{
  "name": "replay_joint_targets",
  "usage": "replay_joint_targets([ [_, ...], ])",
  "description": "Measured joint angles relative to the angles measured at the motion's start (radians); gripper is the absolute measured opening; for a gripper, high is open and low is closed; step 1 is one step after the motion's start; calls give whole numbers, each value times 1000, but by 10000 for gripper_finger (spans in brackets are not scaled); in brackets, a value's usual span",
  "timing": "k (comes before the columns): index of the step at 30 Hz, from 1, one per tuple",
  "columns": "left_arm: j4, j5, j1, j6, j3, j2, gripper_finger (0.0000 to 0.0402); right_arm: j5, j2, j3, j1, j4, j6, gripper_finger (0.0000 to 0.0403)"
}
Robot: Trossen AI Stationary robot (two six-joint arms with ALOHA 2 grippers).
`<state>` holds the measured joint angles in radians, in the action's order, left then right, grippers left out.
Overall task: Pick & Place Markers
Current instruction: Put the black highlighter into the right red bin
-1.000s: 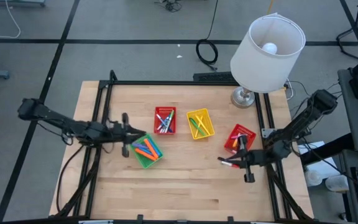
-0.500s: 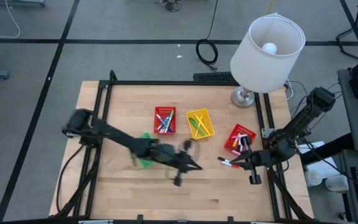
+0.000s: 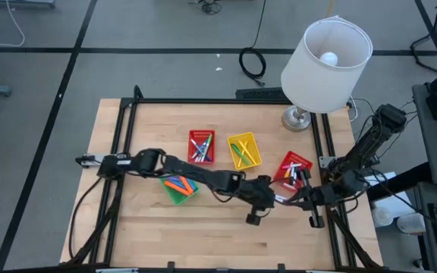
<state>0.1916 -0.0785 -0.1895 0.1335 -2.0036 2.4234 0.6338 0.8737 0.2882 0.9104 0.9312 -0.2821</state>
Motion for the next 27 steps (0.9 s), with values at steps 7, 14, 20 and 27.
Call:
replay_joint_targets([
  [7, 18, -23, 41, 44, -69, 82, 112, 63, -32, 0, 32, -44, -22, 1],
  [14, 47, -64, 113, 69, -72, 76, 189, 149, -38, 0, 50, -60, -21, 1],
  [20, 49, -113, 122, 75, -46, 78, 188, 151, -38, 0, 50, -61, -25, 1],
  [27, 8, -95, 116, 101, -27, 119, 162, 151, -38, 0, 50, -60, -26, 1],
])
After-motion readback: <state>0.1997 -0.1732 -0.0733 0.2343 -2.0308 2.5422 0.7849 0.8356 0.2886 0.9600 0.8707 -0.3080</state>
